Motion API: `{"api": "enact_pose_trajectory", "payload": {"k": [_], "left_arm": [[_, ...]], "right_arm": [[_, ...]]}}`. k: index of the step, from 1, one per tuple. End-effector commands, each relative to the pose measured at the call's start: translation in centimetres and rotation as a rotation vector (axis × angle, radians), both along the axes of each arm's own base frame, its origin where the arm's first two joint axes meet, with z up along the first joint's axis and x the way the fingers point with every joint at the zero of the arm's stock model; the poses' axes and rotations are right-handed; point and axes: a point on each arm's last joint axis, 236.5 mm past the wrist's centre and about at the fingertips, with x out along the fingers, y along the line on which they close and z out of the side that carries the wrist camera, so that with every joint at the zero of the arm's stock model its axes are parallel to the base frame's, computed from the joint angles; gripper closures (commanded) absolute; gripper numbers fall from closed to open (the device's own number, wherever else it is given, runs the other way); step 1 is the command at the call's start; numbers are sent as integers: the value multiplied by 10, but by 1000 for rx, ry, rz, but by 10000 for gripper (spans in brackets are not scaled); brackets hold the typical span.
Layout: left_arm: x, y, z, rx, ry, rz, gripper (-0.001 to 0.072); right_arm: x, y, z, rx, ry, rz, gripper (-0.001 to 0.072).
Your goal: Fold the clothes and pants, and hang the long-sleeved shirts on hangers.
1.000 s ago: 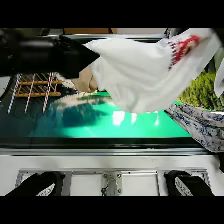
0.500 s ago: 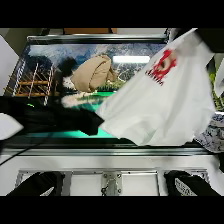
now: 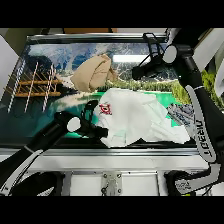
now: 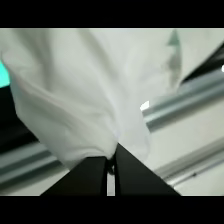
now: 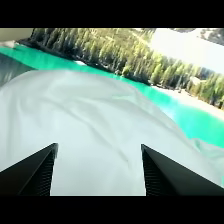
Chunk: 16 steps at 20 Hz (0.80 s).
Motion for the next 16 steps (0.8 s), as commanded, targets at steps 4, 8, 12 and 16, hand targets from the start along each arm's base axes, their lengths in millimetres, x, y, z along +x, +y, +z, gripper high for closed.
{"api": "enact_pose_trajectory", "payload": {"k": [4, 8, 12, 16], "left_arm": [[56, 58, -36, 45, 14, 185, 687], [72, 76, 0, -1, -84, 241, 688], [70, 71, 28, -41, -159, 225, 688], [56, 51, 43, -67, -195, 153, 688]], "right_arm": [[-55, 10, 2, -63, 75, 70, 150], [-142, 49, -38, -62, 227, 57, 157], [-212, 91, -107, -138, 350, -58, 157], [-238, 125, -145, -172, 394, -118, 157]]}}
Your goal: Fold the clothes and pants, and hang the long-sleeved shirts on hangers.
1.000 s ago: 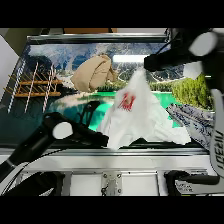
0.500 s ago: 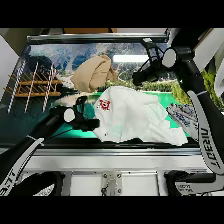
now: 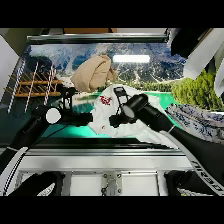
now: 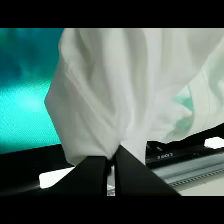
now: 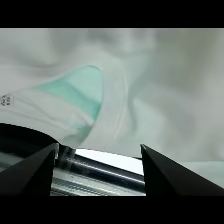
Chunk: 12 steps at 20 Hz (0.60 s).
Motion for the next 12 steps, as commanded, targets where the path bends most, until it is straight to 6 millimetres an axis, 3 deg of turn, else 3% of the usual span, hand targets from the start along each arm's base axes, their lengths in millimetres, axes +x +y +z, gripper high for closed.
{"api": "enact_pose_trajectory", "payload": {"k": [1, 3, 4, 5, 9, 12], "left_arm": [[-10, -13, 16, -19, -46, -51, 687], [-14, -18, 25, -30, -69, -69, 687], [-16, -19, 30, -36, -82, -76, 688], [-18, -22, 35, -43, -95, -84, 687], [-33, -30, 49, -60, -122, -131, 687], [-43, -31, 55, -63, -125, -155, 688]], "right_arm": [[-28, 18, -36, -51, 47, -108, 158], [-34, 13, -48, -93, 83, -140, 162], [-36, 12, -52, -106, 94, -145, 242], [-37, 10, -55, -116, 101, -150, 269], [-41, 2, -68, -166, 131, -182, 269], [-46, -20, -77, -274, 153, -229, 269]]}}
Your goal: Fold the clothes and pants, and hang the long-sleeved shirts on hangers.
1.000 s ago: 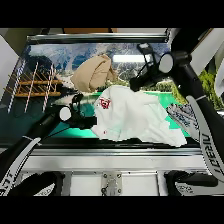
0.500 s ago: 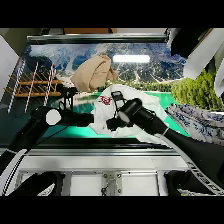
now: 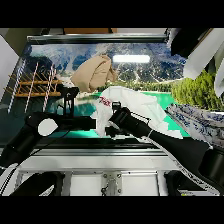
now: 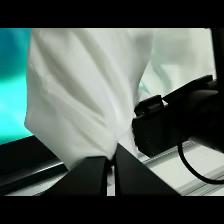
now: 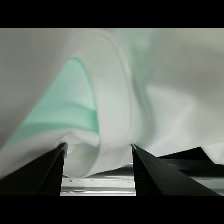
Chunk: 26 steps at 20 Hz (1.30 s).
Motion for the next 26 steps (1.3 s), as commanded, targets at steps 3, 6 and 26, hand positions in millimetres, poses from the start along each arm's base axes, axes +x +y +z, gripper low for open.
{"api": "enact_pose_trajectory", "payload": {"k": [3, 6, 26], "left_arm": [[-14, 3, 8, 11, -7, -30, 687], [-14, 11, 1, 58, 0, -36, 687], [-16, 32, -34, 210, 81, -63, 687]], "right_arm": [[-10, -37, -8, -175, 49, -39, 269], [-8, -69, 1, -317, 43, -3, 269], [28, -85, 54, -195, -82, 253, 694]]}}
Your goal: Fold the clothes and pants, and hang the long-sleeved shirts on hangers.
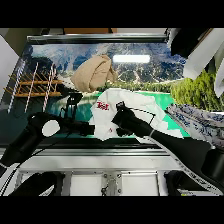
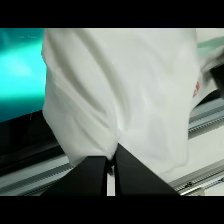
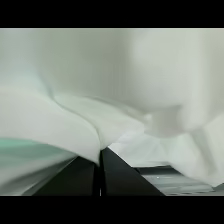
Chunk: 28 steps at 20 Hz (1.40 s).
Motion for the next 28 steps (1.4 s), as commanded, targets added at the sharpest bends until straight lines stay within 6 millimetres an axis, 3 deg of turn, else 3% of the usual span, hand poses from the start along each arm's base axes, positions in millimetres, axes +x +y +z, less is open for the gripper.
{"api": "enact_pose_trajectory", "payload": {"k": [1, 3, 5, 7, 10, 11, 12, 13, 17, 24, 26, 28], "left_arm": [[1, 7, -13, 53, 23, -11, 687], [-1, 3, -33, 76, 90, -16, 687], [0, -10, -52, 61, 141, -53, 687], [9, -27, -59, 30, 164, -72, 688], [31, -41, -49, 17, 142, -97, 686], [39, -43, -42, 8, 128, -92, 520], [46, -44, -32, -6, 107, -85, 127], [51, -47, -20, -22, 82, -81, 16], [37, -69, 4, -60, 32, -115, 23], [-10, -127, -13, -65, 73, -222, 23], [-13, -128, -16, -27, 53, -219, 23], [-5, -113, -24, 70, 9, -193, 23]], "right_arm": [[14, -19, 64, 89, -76, 75, 694], [11, -38, 110, 153, -147, 59, 693], [4, -46, 141, 220, -208, 37, 693], [-4, -43, 156, 279, -229, 40, 693], [-6, -41, 158, 299, -232, 13, 693], [-6, -40, 156, 299, -230, 4, 693], [-5, -40, 154, 295, -225, 2, 693], [-5, -40, 153, 293, -223, -2, 693], [-4, -38, 152, 305, -231, -52, 693], [-2, -35, 153, 319, -236, -49, 693], [-2, -35, 153, 319, -237, -49, 693], [-2, -35, 153, 320, -237, -48, 693]]}}
